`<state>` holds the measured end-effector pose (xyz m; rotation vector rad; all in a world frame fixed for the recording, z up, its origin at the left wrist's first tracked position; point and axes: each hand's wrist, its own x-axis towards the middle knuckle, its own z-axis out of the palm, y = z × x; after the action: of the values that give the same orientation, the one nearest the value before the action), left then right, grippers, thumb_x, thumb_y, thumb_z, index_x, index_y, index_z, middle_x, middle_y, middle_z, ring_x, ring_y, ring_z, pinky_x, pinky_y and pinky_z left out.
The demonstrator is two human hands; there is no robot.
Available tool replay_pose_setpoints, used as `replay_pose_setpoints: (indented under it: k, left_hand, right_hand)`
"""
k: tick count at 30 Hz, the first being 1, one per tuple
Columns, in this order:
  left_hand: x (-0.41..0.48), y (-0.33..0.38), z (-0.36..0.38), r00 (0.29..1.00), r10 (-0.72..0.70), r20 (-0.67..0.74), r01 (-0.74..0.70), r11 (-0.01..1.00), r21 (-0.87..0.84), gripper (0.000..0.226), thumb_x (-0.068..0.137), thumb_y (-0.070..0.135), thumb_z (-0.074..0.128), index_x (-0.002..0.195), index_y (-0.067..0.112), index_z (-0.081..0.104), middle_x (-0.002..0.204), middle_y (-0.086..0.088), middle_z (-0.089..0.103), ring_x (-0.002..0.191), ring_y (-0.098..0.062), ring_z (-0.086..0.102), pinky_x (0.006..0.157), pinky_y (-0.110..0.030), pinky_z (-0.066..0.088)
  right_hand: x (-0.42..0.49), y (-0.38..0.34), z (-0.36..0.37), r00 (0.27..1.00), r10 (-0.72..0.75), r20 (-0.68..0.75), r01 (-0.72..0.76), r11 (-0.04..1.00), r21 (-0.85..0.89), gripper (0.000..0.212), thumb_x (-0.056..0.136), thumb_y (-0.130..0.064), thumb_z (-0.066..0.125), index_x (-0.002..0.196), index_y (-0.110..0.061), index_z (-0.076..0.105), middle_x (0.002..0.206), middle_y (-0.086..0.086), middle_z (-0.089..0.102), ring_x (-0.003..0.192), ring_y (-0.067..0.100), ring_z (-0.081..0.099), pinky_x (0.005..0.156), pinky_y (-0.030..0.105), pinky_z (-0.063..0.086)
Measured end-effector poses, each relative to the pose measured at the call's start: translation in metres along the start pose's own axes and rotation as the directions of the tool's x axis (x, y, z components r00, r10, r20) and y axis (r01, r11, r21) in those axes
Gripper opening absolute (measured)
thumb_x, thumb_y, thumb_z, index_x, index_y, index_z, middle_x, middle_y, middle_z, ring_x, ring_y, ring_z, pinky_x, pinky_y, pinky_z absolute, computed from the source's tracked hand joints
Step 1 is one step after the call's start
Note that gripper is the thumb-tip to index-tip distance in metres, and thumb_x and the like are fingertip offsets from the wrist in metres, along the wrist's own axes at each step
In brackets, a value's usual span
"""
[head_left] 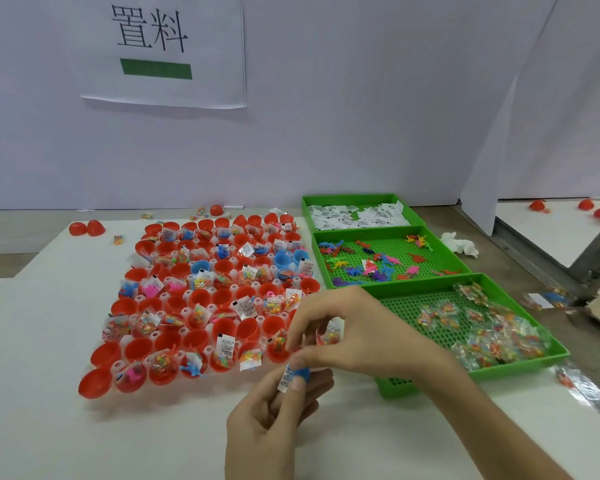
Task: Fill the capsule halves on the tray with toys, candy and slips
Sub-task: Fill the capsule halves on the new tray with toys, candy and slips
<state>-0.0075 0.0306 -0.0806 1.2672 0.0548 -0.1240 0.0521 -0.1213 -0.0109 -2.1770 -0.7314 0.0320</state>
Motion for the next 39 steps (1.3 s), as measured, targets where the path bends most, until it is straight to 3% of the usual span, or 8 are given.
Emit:
replay_pose_setpoints:
  k: [6,11,19,24,27,31,34,39]
  left_hand:
    - [0.001,0.002,-0.002,0.999,-0.023,0.038,0.024,0.999,-0.024,0.025,0.096,-0.001,0.045,0.103,0.010,0.067,0.089,-0.010,0.077,0.085,-0.021,0.075,0.062,-0.019,0.056]
    - [0.002,0.002,-0.001,0.998,-0.022,0.060,0.023,0.999,-0.028,0.025,0.096,0.000,0.045,0.103,0.010,0.067,0.092,-0.007,0.077,0.087,-0.020,0.075,0.063,-0.018,0.056]
    - [0.001,0.001,0.000,0.999,-0.020,0.040,0.021,1.000,-0.022,0.026,0.096,0.002,0.045,0.103,0.012,0.067,0.094,-0.004,0.077,0.088,-0.020,0.074,0.069,-0.027,0.055]
    - [0.002,0.001,0.001,0.999,-0.011,0.036,0.010,1.000,0.003,0.028,0.097,-0.002,0.045,0.099,0.014,0.068,0.090,-0.002,0.078,0.081,-0.017,0.075,0.062,-0.018,0.056]
    - [0.002,0.001,0.001,0.999,0.026,0.036,-0.029,0.998,0.060,0.032,0.096,-0.006,0.045,0.098,0.015,0.069,0.088,0.002,0.078,0.080,-0.014,0.074,0.063,-0.016,0.055]
    - [0.002,0.001,0.001,0.994,0.094,0.051,-0.100,0.984,0.145,0.042,0.091,-0.016,0.048,0.093,0.018,0.072,0.087,0.006,0.077,0.081,-0.013,0.074,0.067,-0.017,0.057]
    - [-0.001,0.001,0.003,0.982,0.163,0.091,-0.177,0.966,0.190,0.042,0.088,-0.019,0.050,0.105,0.013,0.071,0.085,0.003,0.078,0.080,-0.015,0.074,0.071,-0.018,0.057]
    - [-0.004,0.006,0.007,0.971,0.238,-0.015,-0.237,0.970,0.055,0.050,0.086,-0.020,0.051,0.116,0.021,0.052,0.076,-0.009,0.076,0.072,-0.024,0.075,0.066,-0.019,0.056]
  right_hand:
    - [-0.025,0.027,-0.066,0.919,0.274,-0.284,-0.313,0.945,-0.100,0.007,0.080,-0.031,0.081,0.081,-0.033,0.075,0.080,-0.016,0.074,0.074,0.003,0.067,0.068,0.023,0.051]
    - [-0.069,0.068,-0.108,0.681,0.715,-0.156,-0.727,0.636,-0.260,0.022,0.068,-0.031,0.091,0.082,-0.029,0.075,0.080,-0.007,0.074,0.072,0.003,0.068,0.066,0.022,0.044]
    - [-0.068,0.086,-0.106,0.611,0.739,-0.285,-0.789,0.597,-0.144,0.010,0.079,-0.011,0.083,0.078,-0.018,0.076,0.069,0.002,0.075,0.069,0.020,0.072,0.064,0.029,0.054]
    - [-0.065,0.088,-0.105,0.635,0.675,-0.375,-0.763,0.625,-0.167,0.016,0.088,-0.018,0.074,0.074,-0.025,0.077,0.070,-0.007,0.074,0.064,0.005,0.068,0.054,0.014,0.045]
    - [-0.057,0.075,-0.102,0.721,0.537,-0.439,-0.646,0.749,-0.145,0.014,0.089,-0.025,0.073,0.077,-0.032,0.076,0.080,-0.017,0.074,0.079,0.001,0.068,0.064,0.015,0.049]
    - [-0.028,0.036,-0.068,0.884,0.351,-0.310,-0.304,0.934,0.190,0.012,0.089,-0.010,0.072,0.089,-0.021,0.076,0.087,-0.002,0.078,0.084,0.015,0.075,0.084,0.035,0.061]
    - [-0.009,0.017,-0.029,0.970,0.182,-0.162,-0.154,0.973,0.172,0.011,0.089,-0.011,0.074,0.093,-0.019,0.078,0.088,-0.003,0.078,0.084,0.013,0.075,0.080,0.026,0.060]
    - [-0.002,0.008,-0.003,0.994,0.107,-0.028,-0.101,0.979,0.175,0.006,0.088,-0.014,0.074,0.092,-0.014,0.078,0.086,-0.002,0.076,0.081,0.010,0.072,0.077,0.025,0.057]
